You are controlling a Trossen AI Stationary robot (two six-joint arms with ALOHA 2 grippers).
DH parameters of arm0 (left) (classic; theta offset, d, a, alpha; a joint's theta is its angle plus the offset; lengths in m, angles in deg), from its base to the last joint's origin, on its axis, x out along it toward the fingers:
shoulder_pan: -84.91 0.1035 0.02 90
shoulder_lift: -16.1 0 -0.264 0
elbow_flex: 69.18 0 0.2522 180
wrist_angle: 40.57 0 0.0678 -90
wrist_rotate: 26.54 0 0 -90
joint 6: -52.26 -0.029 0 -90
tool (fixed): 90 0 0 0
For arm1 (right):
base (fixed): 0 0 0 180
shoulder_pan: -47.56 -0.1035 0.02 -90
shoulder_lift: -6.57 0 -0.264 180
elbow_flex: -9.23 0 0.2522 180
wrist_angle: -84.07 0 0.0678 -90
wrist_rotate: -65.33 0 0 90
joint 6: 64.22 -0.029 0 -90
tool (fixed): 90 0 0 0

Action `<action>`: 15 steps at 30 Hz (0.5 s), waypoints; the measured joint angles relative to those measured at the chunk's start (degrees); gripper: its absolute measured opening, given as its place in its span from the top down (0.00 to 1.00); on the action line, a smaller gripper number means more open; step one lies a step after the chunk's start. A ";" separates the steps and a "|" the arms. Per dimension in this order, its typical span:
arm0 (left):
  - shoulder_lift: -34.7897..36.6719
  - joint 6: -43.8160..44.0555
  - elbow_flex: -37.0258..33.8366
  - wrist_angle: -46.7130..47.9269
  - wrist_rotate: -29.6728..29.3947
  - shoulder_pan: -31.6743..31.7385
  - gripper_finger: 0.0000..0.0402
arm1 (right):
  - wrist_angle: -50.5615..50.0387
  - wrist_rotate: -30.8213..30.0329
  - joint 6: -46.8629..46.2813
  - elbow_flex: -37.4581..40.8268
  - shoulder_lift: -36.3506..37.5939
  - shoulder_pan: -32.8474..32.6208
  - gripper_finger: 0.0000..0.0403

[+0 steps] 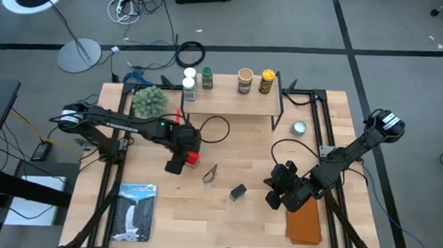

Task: Shelf spices
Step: Put the red seasoning can on the shelf

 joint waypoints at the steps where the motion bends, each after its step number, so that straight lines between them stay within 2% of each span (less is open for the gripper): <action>1: -0.15 -0.06 0.00 -0.07 0.06 0.00 0.42 | 0.14 0.00 0.00 0.00 0.00 -0.12 0.99; 7: -0.46 -4.33 -0.10 -0.24 1.24 0.02 0.42 | 0.17 0.01 0.00 0.00 0.00 -0.38 0.99; 11: -0.79 -6.06 -0.43 -1.46 5.36 -0.03 0.42 | 0.19 0.02 -0.01 0.00 0.00 -0.38 1.00; 15: -0.83 -6.10 -0.55 -1.75 5.76 -0.02 0.42 | 0.50 0.04 -0.02 0.00 0.00 -0.38 0.99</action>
